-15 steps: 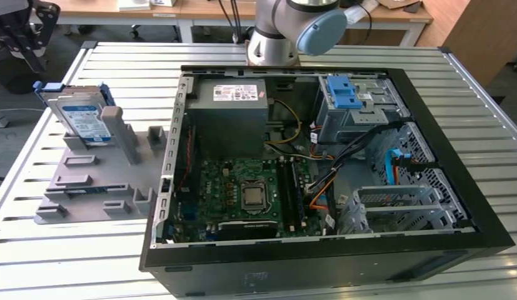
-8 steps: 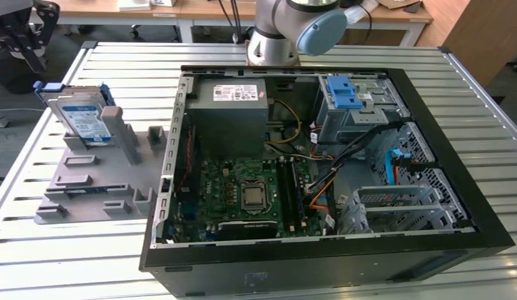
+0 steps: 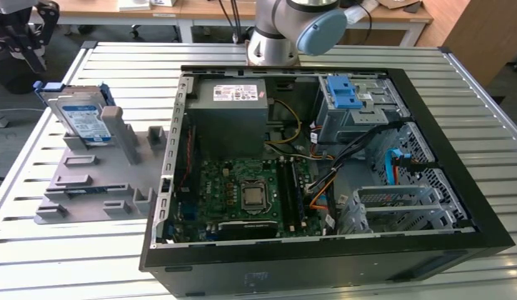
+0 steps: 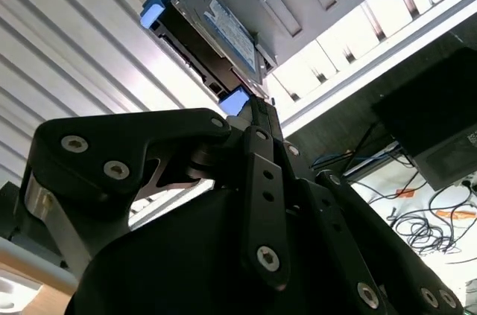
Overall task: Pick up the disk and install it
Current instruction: 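Pick up the disk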
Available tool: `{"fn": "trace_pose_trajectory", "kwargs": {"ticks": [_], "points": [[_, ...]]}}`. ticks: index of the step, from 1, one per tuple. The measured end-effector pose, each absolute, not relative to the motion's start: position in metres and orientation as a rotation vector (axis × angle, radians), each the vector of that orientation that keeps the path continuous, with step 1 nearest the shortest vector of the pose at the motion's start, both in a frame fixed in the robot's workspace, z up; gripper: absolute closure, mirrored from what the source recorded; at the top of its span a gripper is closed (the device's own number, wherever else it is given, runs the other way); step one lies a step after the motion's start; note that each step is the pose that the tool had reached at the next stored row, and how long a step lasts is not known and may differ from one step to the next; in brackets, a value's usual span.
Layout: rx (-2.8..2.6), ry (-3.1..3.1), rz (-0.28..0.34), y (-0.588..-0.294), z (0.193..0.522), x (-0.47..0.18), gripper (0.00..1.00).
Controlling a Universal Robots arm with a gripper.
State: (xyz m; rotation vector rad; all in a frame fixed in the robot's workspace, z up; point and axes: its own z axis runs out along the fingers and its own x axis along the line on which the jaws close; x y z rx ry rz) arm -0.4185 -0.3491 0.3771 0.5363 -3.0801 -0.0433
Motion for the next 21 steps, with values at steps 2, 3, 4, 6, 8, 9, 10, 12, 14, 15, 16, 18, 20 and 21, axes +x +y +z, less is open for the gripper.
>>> {"fn": "trace_pose_trajectory", "kwargs": {"ticks": [2,3,4,6,8,9,10,12,14,15,16,18,20,21], "points": [[0.568,-3.074,-0.043,-0.3491,0.3771,-0.4185,0.89],[0.582,-3.071,-0.043,-0.3491,0.3771,-0.4185,0.89],[0.598,-3.068,-0.043,-0.3491,0.3771,-0.4185,0.89],[0.63,-3.061,-0.043,-0.3491,0.377,-0.4185,0.89],[0.66,-3.055,-0.042,-0.3491,0.377,-0.4186,0.89],[0.675,-3.051,-0.042,-0.3491,0.377,-0.4186,0.89],[0.69,-3.048,-0.042,-0.3491,0.377,-0.4186,0.89],[0.718,-3.041,-0.042,-0.3491,0.377,-0.4186,0.89],[0.746,-3.034,-0.042,-0.3491,0.377,-0.4186,0.89],[0.76,-3.031,-0.041,-0.3491,0.377,-0.4186,0.89],[0.773,-3.027,-0.041,-0.3491,0.377,-0.4186,0.89],[0.8,-3.02,-0.041,-0.3491,0.377,-0.4186,0.89],[0.827,-3.012,-0.041,-0.3491,0.377,-0.4186,0.89],[0.841,-3.008,-0.041,-0.3491,0.377,-0.4186,0.89]]}}
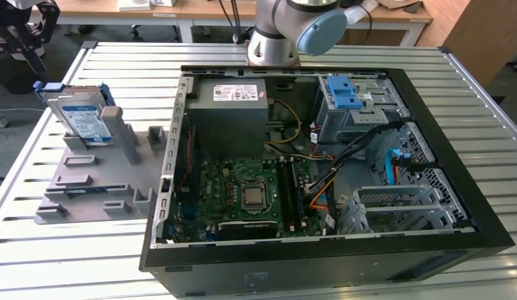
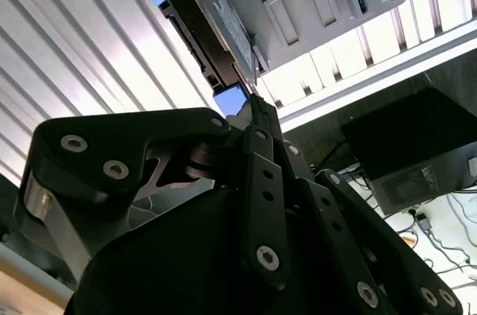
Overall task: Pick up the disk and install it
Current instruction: 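Pick up the disk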
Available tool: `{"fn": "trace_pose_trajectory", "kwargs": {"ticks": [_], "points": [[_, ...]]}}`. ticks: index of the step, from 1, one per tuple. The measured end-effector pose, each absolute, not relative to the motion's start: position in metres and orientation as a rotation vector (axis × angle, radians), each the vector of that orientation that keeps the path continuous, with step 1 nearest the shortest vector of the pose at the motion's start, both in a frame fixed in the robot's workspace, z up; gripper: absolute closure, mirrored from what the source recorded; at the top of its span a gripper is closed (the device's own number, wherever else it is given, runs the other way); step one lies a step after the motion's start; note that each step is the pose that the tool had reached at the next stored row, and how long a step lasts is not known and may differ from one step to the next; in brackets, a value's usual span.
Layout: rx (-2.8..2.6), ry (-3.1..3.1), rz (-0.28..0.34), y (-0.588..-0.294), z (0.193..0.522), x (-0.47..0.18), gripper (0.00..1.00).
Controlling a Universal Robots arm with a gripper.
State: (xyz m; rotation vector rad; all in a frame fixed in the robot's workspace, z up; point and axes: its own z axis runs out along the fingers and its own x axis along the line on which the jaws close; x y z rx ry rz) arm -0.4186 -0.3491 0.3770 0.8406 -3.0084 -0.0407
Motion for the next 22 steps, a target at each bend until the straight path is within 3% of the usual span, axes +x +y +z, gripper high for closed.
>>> {"fn": "trace_pose_trajectory", "kwargs": {"ticks": [22], "points": [[1.143,-2.934,-0.034,-0.3492,0.376,-0.4192,0.89]]}}
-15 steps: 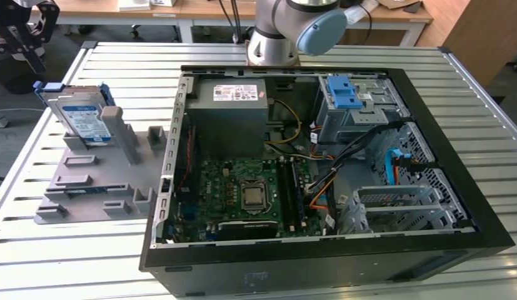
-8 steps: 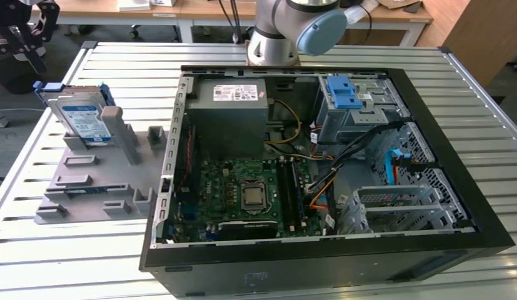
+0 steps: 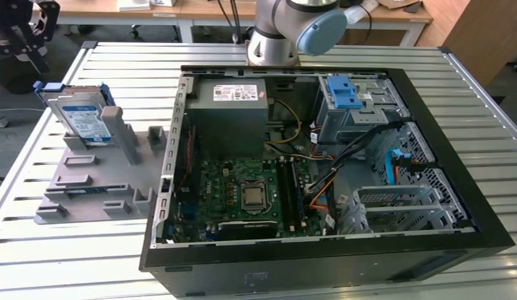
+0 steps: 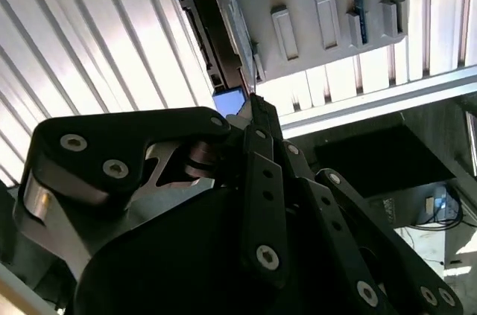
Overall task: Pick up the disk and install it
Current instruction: 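Pick up the disk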
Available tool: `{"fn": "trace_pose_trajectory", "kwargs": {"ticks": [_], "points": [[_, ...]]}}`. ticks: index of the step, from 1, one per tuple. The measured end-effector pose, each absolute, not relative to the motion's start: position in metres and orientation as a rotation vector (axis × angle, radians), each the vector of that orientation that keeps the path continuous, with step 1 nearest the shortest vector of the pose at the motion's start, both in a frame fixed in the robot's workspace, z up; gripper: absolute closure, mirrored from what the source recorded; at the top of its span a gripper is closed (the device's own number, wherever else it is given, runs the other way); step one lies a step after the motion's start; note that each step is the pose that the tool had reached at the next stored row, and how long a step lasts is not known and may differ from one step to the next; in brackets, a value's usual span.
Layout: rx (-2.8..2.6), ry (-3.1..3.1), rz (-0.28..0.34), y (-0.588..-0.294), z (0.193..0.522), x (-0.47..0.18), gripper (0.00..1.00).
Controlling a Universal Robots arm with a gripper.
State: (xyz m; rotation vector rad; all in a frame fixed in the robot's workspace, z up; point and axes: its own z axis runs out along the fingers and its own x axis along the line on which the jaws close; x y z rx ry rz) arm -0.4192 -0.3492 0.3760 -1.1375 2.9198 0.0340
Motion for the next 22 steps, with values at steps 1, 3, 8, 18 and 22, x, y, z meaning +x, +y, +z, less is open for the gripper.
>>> {"fn": "trace_pose_trajectory", "kwargs": {"ticks": [1,3,8,18,22], "points": [[-1.164,2.91,0.034,-0.3492,0.3758,-0.4192,0.89],[-1.215,2.889,0.034,-0.3492,0.3757,-0.4192,0.89],[-1.342,2.833,0.035,-0.3492,0.3752,-0.4192,0.89],[-1.588,2.705,0.036,-0.3492,0.3742,-0.4192,0.89],[-1.681,2.65,0.036,-0.3492,0.3737,-0.4192,0.89]]}}
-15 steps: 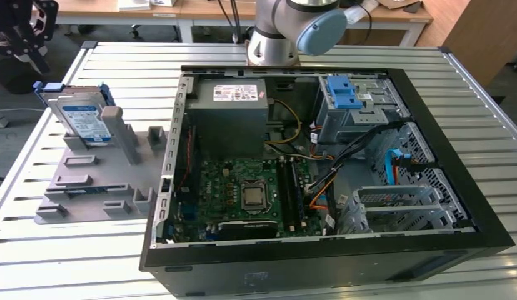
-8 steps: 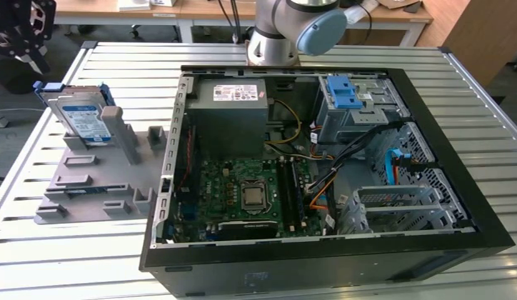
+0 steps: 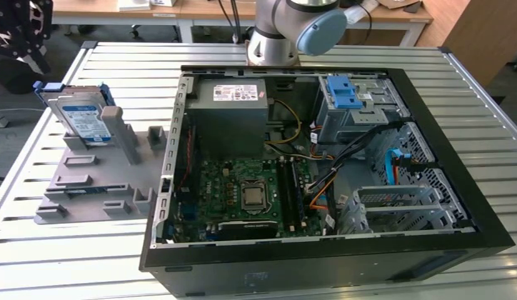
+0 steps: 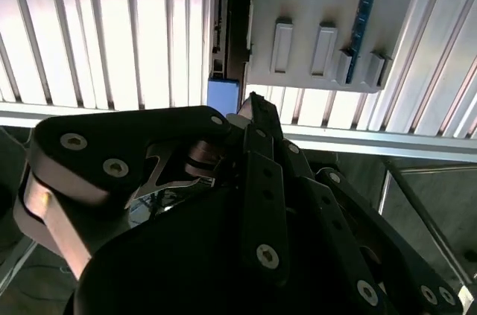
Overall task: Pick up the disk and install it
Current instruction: 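Pick up the disk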
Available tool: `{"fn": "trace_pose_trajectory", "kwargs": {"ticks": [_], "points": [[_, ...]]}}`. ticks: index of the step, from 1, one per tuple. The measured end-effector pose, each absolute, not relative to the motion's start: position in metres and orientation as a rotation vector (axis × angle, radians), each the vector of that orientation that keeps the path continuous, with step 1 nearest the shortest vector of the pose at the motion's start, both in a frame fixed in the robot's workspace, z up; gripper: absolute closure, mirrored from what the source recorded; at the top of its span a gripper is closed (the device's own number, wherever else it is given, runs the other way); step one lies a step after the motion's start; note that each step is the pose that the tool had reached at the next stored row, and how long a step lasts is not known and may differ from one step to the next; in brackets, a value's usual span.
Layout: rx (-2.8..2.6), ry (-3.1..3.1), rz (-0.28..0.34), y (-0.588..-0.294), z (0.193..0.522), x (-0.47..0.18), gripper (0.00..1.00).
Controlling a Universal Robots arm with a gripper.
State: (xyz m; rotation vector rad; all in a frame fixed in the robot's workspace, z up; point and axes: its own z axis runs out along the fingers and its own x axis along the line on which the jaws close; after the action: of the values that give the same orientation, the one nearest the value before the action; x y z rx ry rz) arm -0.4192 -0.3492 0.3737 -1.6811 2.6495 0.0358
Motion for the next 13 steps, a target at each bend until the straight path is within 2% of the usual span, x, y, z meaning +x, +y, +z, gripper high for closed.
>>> {"fn": "trace_pose_trajectory", "kwargs": {"ticks": [13], "points": [[-1.969,2.447,0.036,-0.3492,0.3725,-0.4192,0.89]]}}
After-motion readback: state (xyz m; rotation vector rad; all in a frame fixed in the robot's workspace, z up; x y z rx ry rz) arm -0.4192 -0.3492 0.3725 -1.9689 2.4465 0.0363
